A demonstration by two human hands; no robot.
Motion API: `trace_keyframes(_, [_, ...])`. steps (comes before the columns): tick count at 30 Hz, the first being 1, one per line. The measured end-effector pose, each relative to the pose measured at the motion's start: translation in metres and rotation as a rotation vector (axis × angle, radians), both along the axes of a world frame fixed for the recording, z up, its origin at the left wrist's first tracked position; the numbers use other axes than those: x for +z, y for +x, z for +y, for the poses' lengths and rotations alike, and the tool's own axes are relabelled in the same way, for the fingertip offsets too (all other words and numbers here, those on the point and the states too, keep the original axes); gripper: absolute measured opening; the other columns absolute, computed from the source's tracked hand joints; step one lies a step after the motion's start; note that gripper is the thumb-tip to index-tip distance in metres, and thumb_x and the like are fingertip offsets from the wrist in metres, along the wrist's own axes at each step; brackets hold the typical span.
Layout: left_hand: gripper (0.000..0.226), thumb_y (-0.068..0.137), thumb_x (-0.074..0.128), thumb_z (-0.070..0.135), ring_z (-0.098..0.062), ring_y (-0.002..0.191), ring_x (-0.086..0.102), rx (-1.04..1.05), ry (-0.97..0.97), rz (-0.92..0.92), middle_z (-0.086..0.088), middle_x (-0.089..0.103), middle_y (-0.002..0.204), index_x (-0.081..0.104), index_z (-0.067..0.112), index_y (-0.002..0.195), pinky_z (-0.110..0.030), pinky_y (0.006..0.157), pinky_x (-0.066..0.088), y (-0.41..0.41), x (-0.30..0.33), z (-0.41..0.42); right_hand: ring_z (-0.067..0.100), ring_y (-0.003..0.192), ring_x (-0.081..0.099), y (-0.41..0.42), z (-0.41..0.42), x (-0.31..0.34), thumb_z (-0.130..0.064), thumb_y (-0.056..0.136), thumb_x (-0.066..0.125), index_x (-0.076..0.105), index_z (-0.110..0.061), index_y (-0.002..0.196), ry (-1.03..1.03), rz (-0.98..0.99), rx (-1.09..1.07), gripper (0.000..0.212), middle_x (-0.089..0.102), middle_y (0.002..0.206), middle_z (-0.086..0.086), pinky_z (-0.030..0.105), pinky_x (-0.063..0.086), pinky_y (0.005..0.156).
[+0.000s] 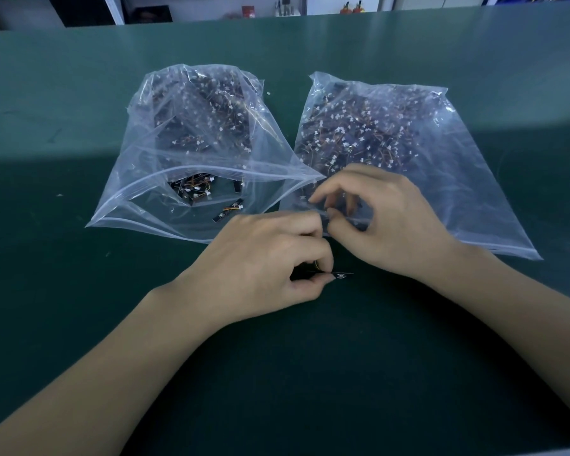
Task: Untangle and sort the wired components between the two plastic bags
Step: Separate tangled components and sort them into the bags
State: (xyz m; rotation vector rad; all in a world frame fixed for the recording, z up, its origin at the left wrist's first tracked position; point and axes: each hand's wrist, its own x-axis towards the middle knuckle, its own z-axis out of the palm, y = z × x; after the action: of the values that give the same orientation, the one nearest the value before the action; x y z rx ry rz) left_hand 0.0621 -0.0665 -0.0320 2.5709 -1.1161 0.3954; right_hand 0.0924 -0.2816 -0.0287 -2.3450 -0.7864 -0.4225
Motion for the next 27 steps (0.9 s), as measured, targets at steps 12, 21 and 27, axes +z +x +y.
trace_keyframes(12, [0.008, 0.102, 0.065, 0.030, -0.006, 0.069, 0.049, 0.245, -0.343, -0.147, 0.022, 0.047, 0.086, 0.067, 0.023, 0.098, -0.034, 0.059, 0.044, 0.0011, 0.0008, 0.0029, 0.020, 0.074, 0.060, -0.0004, 0.0034, -0.0027, -0.020, 0.108, 0.057, 0.074, -0.006, 0.092, 0.149, -0.036, 0.106, 0.027, 0.065, 0.078, 0.003, 0.029, 0.046, 0.070])
trace_keyframes(21, [0.007, 0.105, 0.062, 0.031, -0.007, 0.077, 0.056, 0.239, -0.385, -0.092, 0.015, 0.061, 0.094, 0.062, 0.028, 0.111, -0.032, 0.065, 0.048, 0.0050, -0.0034, 0.0057, 0.014, 0.073, 0.061, 0.0001, 0.0045, -0.0045, -0.015, 0.105, 0.067, 0.076, -0.008, 0.098, 0.192, -0.017, 0.123, 0.013, 0.068, 0.084, 0.000, 0.031, 0.049, 0.067])
trace_keyframes(27, [0.020, 0.106, 0.060, 0.027, -0.006, 0.088, 0.061, 0.190, -0.433, -0.041, 0.018, 0.059, 0.104, 0.057, 0.033, 0.125, -0.030, 0.073, 0.052, 0.0069, -0.0056, 0.0061, 0.023, 0.071, 0.060, -0.0021, 0.0073, -0.0040, -0.012, 0.106, 0.066, 0.074, -0.018, 0.096, 0.254, 0.035, 0.129, 0.014, 0.067, 0.081, 0.002, 0.045, 0.049, 0.067])
